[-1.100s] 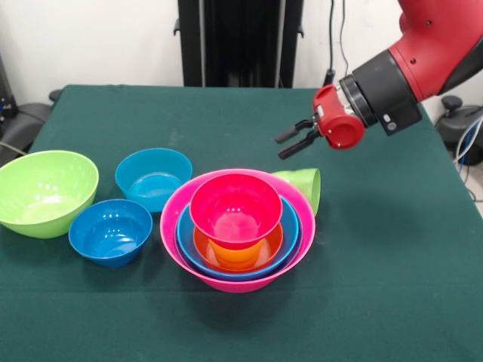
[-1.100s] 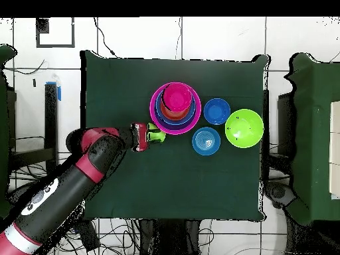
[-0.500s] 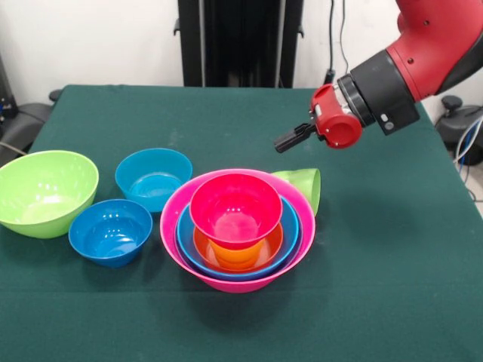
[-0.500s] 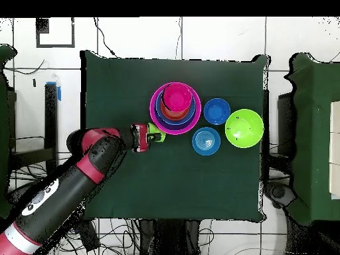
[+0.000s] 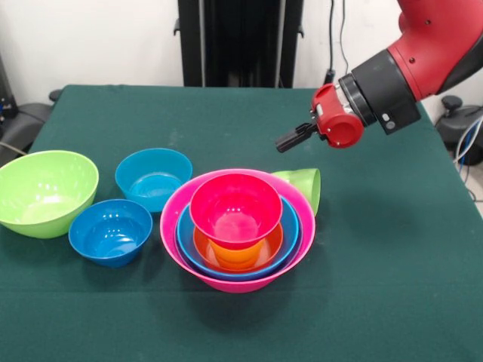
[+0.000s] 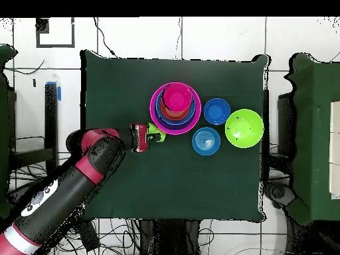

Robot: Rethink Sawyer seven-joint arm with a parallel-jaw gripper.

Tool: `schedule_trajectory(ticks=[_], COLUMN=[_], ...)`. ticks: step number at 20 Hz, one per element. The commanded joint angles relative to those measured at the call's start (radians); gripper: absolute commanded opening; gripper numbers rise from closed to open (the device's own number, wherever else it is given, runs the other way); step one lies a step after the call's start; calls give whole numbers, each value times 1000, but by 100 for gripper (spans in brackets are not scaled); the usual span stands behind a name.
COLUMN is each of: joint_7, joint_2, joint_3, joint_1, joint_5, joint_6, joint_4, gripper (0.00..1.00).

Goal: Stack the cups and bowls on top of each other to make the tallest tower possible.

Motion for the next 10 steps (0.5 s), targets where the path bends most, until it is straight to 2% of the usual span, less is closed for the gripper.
schedule_trajectory(ticks=[1,5,10], joint_7=[123,150,207], joint_2=[15,44,65], joint_3=[166,122,95], joint_1=[0,2,-6], joint_5=[-34,-45,-26], joint_6=[-16,44,107], joint_4=[-2,-43,-97], gripper=[0,0,0])
